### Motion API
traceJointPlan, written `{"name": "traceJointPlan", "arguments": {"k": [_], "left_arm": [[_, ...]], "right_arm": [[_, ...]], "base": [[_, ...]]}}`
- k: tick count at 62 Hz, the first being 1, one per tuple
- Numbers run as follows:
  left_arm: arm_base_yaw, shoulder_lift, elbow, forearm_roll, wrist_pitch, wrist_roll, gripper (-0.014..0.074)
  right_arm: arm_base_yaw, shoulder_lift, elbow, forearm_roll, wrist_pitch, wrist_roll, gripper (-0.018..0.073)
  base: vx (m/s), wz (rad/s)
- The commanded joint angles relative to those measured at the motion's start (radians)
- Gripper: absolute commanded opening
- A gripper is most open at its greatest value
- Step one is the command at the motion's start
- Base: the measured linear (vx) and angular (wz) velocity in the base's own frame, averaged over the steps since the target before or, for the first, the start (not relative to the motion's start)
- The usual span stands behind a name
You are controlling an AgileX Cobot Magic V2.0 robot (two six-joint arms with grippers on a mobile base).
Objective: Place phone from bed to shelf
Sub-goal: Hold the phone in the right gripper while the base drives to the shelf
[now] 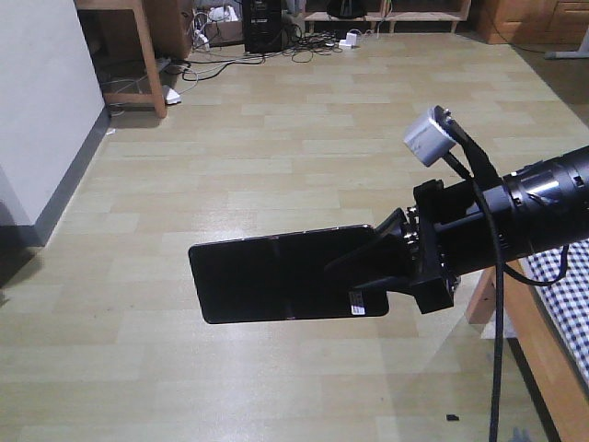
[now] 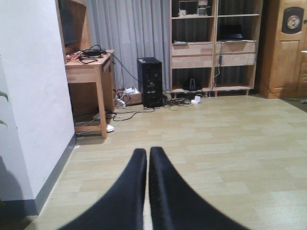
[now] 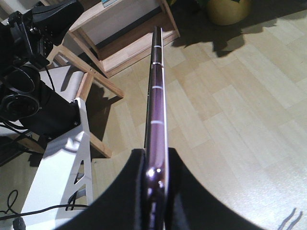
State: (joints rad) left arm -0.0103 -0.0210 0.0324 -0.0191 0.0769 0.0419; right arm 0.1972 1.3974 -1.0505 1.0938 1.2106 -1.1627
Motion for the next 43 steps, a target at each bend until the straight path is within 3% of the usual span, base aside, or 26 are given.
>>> {"name": "traceJointPlan", "arguments": {"k": [1, 43], "left_arm": [[-0.002, -0.004, -0.025, -0.009, -0.077, -0.003, 0.0001], [-0.002, -0.004, -0.025, -0.009, -0.077, -0.003, 0.0001]], "right_arm": [[0.002, -0.034, -0.026, 0.089, 0.08, -0.007, -0.0001], [0.002, -0.034, -0.026, 0.089, 0.08, -0.007, -0.0001]], "base": [[0.23, 0.08], [0.35, -0.1]]}}
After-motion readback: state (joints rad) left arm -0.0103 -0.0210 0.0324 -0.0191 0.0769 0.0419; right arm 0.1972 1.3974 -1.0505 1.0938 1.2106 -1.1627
